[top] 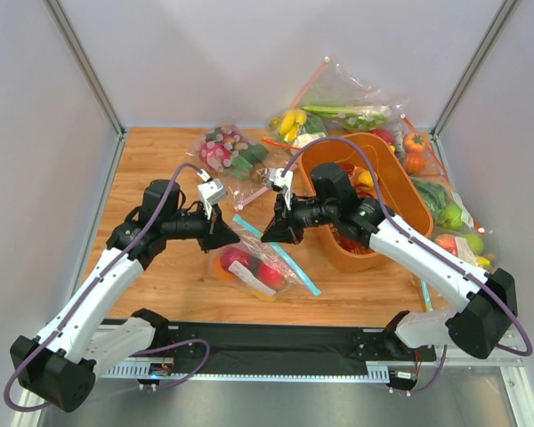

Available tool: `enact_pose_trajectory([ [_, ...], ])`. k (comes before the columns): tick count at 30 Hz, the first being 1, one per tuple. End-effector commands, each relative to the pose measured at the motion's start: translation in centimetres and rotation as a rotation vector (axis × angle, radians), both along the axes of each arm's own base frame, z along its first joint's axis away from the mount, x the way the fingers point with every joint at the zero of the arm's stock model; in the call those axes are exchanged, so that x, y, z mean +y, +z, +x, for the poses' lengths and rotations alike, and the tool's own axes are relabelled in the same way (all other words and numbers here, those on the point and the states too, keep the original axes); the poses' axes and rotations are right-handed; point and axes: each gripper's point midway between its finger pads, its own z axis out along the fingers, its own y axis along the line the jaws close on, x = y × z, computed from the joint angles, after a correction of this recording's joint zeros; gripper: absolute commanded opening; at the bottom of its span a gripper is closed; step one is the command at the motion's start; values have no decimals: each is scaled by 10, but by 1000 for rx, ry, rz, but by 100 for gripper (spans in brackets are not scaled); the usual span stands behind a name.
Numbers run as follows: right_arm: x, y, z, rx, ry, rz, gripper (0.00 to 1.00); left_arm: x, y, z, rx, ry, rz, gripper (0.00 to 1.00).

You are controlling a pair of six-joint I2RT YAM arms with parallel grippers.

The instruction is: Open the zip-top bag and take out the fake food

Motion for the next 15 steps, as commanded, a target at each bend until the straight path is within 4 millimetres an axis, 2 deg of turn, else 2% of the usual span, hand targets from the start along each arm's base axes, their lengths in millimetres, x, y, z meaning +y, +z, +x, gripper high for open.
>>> enact_pose_trajectory([
  [1,-14,-9,-2,15,-20,-46,0,10,11,17,-74,59,16,0],
  [7,-21,-9,1,19,-73,-75,0,33,1,47,-84,235,96,0],
  [15,-32,-12,-2,52,-119,-131,0,67,-5,75,-102,461,200,0],
])
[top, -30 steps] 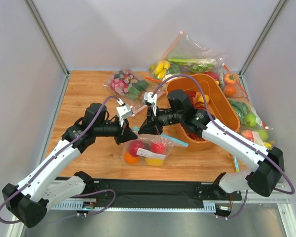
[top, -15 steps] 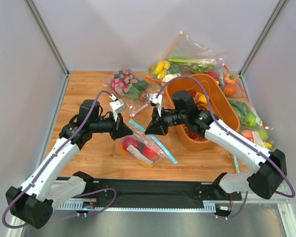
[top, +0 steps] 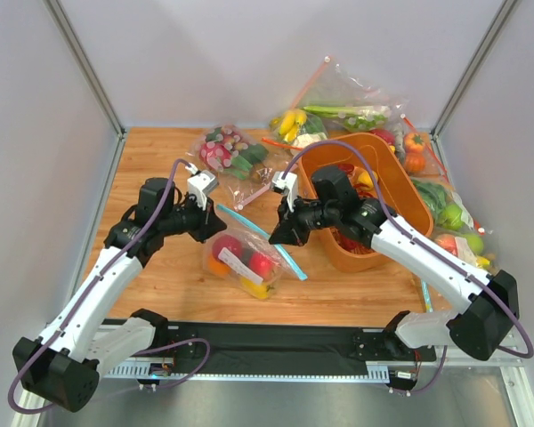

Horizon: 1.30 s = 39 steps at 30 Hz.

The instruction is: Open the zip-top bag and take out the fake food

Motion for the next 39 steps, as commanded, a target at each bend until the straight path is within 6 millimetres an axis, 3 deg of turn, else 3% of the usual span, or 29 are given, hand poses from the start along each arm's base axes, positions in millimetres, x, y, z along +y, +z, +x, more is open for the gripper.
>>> enact_pose_trajectory([
  [1,-17,7,-8,24,-37,-39,0,37,11,36,-81,233,102,0],
  [6,-23,12,-11,23,-56,-50,0,62,13,48,-103,379,162,0],
  [15,-40,18,-25,46,-97,-68,0,79,8,56,-82,478,200,0],
  [23,-55,12,-40,70,-119,-87,0,86,7,58,-78,510,209,0],
  [26,-56,17,-42,62,-119,-80,0,69,11,52,-91,412,156,0],
  [29,-53,33,-38,34,-119,-52,11,45,18,39,-122,255,76,0],
  [30,-50,39,-35,20,-121,-39,29,39,19,35,-125,218,58,0],
  [33,-42,67,-23,-50,-133,21,55,21,26,19,-141,92,-16,0],
  [39,-16,113,11,-183,-152,144,67,4,33,3,-137,-25,-85,0],
])
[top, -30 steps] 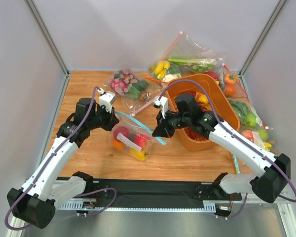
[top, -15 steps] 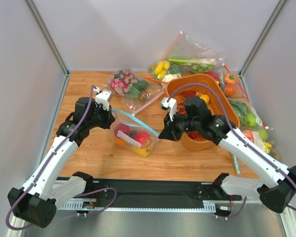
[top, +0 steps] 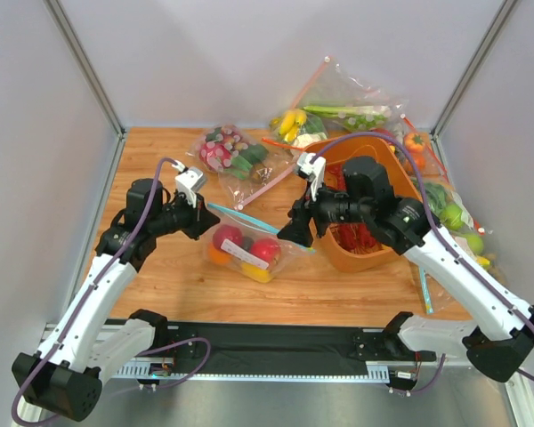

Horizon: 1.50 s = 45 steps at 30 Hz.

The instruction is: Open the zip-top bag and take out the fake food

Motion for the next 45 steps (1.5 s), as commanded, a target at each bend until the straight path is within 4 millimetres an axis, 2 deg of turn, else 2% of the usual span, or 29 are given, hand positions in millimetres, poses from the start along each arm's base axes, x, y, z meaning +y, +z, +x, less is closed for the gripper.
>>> enact_pose_trajectory([
  [1,19,38,29,-117,-27,98,68,-16,18,-9,-65,-128,-65,0],
  [5,38,34,46,-123,-3,101,68,-20,19,-14,-64,-161,-82,0],
  [12,62,5,63,-76,39,71,68,-21,20,-15,-65,-165,-84,0],
  [20,66,-18,60,-13,68,49,68,-21,20,-15,-63,-169,-85,0],
  [26,67,-27,55,15,83,44,68,-21,18,-14,-58,-163,-81,0],
  [33,73,-48,47,67,105,6,65,-24,21,-2,-35,-147,-87,0],
  [36,78,-51,45,77,122,9,61,-26,30,6,-41,-137,-95,0],
  [38,81,-46,46,90,104,27,54,-26,36,15,-47,-111,-92,2],
  [40,83,-39,45,107,91,54,42,-24,42,25,-61,-71,-84,4],
  [41,84,-34,47,92,83,77,28,-23,41,30,-52,-54,-84,8],
  [42,85,-31,48,105,67,92,21,-21,42,34,-56,-30,-79,11],
  [43,85,-28,48,103,58,102,7,-21,43,36,-52,-22,-80,14],
  [44,86,-24,54,93,28,112,2,-21,41,37,-42,-16,-78,17],
  [45,86,-24,57,94,11,112,0,-20,41,38,-32,-5,-80,20],
])
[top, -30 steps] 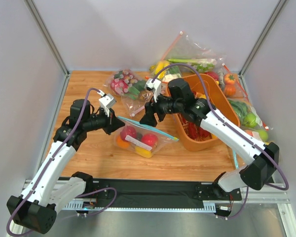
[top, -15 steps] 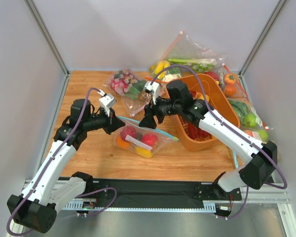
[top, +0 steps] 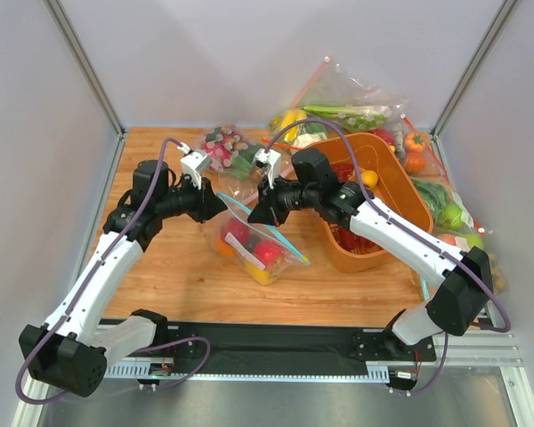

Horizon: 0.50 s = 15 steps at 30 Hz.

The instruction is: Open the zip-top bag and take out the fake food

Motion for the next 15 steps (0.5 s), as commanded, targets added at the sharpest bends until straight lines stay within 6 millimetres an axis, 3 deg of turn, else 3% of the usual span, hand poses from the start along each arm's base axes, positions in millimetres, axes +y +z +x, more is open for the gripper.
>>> enact_pose_trajectory([
  [1,7,28,10,-23,-75,82,0,1,26,13,-58,55,-29,23],
  [2,6,31,17,-30,-109,80,0,3,24,10,-42,64,-25,29],
  [7,5,30,37,-14,-236,68,0,12,11,-11,29,115,-30,40],
  [10,5,27,43,1,-280,67,0,10,12,-30,67,126,-105,44],
  [15,7,17,48,14,-330,48,0,5,32,-52,95,149,-248,47],
])
